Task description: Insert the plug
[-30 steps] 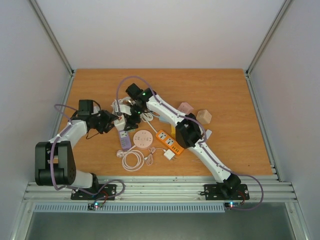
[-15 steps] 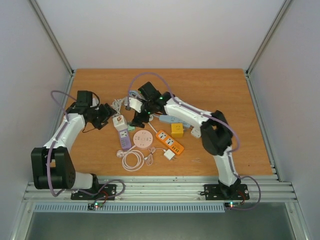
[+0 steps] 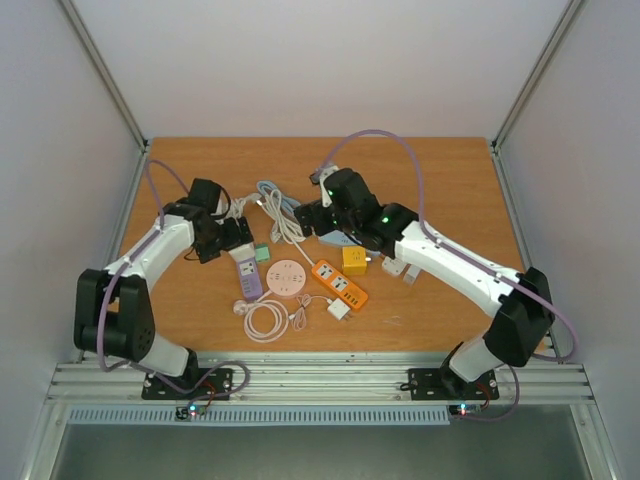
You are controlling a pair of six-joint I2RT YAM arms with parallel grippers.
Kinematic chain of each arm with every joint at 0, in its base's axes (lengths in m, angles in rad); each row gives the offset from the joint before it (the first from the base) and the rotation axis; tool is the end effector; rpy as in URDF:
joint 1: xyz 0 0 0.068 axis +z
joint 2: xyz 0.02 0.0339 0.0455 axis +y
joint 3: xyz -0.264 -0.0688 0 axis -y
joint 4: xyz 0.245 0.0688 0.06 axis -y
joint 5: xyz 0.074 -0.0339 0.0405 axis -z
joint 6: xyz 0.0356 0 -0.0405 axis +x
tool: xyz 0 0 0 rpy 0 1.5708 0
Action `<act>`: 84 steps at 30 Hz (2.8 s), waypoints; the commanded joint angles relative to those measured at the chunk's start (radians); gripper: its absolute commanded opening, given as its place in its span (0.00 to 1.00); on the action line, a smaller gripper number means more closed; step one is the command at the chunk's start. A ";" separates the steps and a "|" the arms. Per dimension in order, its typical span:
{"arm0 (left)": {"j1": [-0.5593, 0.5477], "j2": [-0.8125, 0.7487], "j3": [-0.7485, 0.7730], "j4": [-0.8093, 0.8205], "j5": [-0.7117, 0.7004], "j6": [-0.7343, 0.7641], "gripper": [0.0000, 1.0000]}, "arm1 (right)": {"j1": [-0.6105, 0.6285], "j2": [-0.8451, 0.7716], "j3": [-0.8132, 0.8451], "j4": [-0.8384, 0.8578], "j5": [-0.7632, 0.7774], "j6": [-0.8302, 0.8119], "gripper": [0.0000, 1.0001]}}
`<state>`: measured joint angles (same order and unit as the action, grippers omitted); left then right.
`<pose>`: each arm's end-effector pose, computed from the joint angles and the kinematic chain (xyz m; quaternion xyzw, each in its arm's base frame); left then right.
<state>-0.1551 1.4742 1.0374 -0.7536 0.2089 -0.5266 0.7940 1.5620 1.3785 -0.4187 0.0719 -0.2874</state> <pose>0.2778 -0.0509 0.2259 -0.1610 0.9635 -0.1593 0.1430 0.2540 0.2548 0.3297 -0.4409 0.7669 0.0858 0.4584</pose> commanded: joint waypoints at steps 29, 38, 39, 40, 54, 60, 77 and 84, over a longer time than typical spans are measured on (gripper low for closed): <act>-0.054 0.386 0.340 -0.170 -0.331 0.166 0.34 | 0.063 -0.114 -0.197 -0.287 0.108 0.522 0.93; -0.035 0.467 0.322 -0.110 -0.238 0.255 0.33 | 0.086 -0.129 -0.197 -0.322 0.092 0.544 0.93; -0.035 0.476 0.314 -0.110 -0.244 0.244 0.32 | 0.086 -0.127 -0.197 -0.322 0.086 0.543 0.93; -0.034 0.487 0.307 -0.111 -0.252 0.241 0.31 | 0.086 -0.122 -0.195 -0.322 0.083 0.540 0.93; -0.024 0.540 0.244 -0.142 -0.315 0.166 0.32 | 0.086 -0.049 -0.180 -0.305 0.145 0.502 0.93; -0.027 0.473 0.243 -0.130 -0.277 0.142 0.47 | 0.086 -0.005 -0.154 -0.304 0.211 0.455 0.94; -0.018 0.000 0.307 -0.163 -0.250 0.121 0.99 | 0.089 0.096 -0.053 -0.322 0.171 0.411 0.95; -0.018 -0.374 0.147 -0.085 0.016 0.172 0.99 | 0.090 0.121 0.006 -0.386 0.176 0.374 0.93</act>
<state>-0.1776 1.2518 1.2762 -0.8948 0.0517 -0.3855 0.8745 1.6718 1.3350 -0.7582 0.2394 0.1207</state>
